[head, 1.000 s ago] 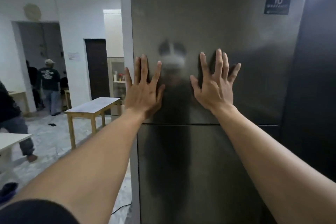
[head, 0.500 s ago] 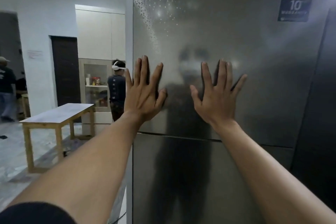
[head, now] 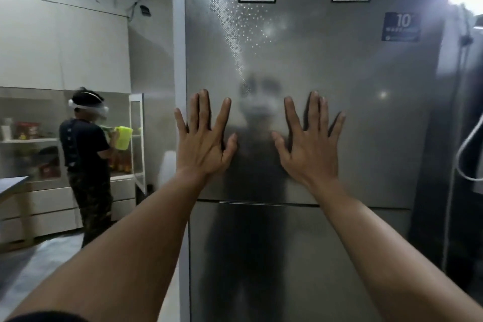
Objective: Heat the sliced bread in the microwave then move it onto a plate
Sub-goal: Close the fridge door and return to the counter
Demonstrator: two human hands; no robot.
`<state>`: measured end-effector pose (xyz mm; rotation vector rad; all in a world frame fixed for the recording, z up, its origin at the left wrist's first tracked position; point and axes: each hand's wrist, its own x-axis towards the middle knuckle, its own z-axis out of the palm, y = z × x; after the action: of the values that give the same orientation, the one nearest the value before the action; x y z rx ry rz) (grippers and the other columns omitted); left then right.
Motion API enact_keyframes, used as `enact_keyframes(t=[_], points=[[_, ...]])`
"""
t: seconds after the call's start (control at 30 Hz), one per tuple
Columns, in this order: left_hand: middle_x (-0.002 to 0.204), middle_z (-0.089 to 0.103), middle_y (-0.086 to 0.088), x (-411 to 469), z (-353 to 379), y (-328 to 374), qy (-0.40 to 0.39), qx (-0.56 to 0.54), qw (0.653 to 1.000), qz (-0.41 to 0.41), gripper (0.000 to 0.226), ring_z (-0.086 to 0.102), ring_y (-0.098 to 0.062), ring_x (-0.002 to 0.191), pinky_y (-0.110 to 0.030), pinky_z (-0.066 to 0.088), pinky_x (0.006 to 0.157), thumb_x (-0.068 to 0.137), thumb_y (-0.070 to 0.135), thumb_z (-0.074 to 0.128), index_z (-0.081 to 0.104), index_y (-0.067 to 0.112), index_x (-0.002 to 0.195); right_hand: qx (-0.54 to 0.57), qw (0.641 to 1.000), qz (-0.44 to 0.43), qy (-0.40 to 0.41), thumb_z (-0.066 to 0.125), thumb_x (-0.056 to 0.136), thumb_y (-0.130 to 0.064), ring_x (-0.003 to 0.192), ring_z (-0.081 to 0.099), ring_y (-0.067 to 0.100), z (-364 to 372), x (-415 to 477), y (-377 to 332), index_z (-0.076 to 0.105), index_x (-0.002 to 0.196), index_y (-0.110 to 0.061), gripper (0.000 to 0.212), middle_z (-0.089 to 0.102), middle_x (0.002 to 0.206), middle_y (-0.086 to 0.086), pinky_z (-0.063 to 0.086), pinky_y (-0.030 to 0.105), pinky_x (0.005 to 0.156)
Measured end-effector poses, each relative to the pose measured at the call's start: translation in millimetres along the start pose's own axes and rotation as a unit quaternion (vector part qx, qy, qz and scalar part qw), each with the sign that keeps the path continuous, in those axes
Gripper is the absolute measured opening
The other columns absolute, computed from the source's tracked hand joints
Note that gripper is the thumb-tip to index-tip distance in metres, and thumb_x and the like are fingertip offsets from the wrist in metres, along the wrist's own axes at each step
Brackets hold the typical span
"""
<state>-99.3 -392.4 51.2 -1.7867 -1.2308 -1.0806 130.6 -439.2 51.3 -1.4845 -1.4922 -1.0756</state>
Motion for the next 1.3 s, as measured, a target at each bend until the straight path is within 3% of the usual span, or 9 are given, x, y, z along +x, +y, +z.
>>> enact_keyframes(t=[0.13,0.37,0.53,0.97,1.3], points=[[0.161,-0.020,-0.017,13.8,33.5,-8.3,-0.019,-0.055,0.998,0.006,0.071,-0.018,-0.033,0.149,-0.064,0.002,0.117,0.098,0.054,0.020,-0.013,0.028,0.155,-0.045,0.998,0.042,-0.031,0.031,0.099,-0.067,0.153,-0.005,0.039,7.6,4.0,1.2,0.001,0.159,-0.038,0.073,-0.009,0.166,0.021,0.002,0.065,0.119],[0.160,-0.022,-0.019,38.5,83.8,-8.6,-0.043,-0.119,0.992,0.021,0.072,-0.020,-0.033,0.148,-0.061,-0.002,0.119,0.099,0.054,0.020,-0.017,0.027,0.154,-0.106,0.985,0.102,-0.090,0.021,0.097,-0.072,0.152,-0.015,0.038,29.7,19.2,1.8,-0.010,0.157,-0.040,0.075,-0.021,0.164,0.018,-0.006,0.067,0.117],[0.160,-0.023,-0.018,55.8,121.0,-2.9,-0.054,-0.147,0.986,0.056,0.072,-0.020,-0.033,0.148,-0.059,-0.001,0.120,0.099,0.060,0.019,-0.018,0.031,0.154,-0.157,0.981,0.097,-0.064,0.020,0.095,-0.073,0.153,-0.010,0.035,55.2,25.9,13.7,-0.002,0.160,-0.035,0.078,-0.013,0.166,0.014,-0.007,0.072,0.112],[0.161,-0.019,-0.017,90.4,222.3,40.4,-0.075,-0.270,0.958,0.066,0.073,-0.016,-0.034,0.150,-0.056,0.001,0.121,0.098,0.060,0.019,-0.017,0.031,0.154,-0.254,0.958,0.123,-0.041,0.029,0.095,-0.073,0.152,-0.014,0.036,99.1,38.6,47.6,0.000,0.160,-0.033,0.082,-0.017,0.165,0.017,-0.006,0.073,0.112],[0.161,-0.021,-0.015,118.2,287.8,70.2,-0.107,-0.375,0.909,0.148,0.068,-0.017,-0.032,0.149,-0.053,0.002,0.122,0.099,0.059,0.016,-0.017,0.034,0.153,-0.355,0.919,0.159,-0.057,0.032,0.096,-0.068,0.152,-0.015,0.037,124.3,42.1,66.2,-0.002,0.160,-0.031,0.081,-0.018,0.164,0.019,-0.007,0.069,0.115]])
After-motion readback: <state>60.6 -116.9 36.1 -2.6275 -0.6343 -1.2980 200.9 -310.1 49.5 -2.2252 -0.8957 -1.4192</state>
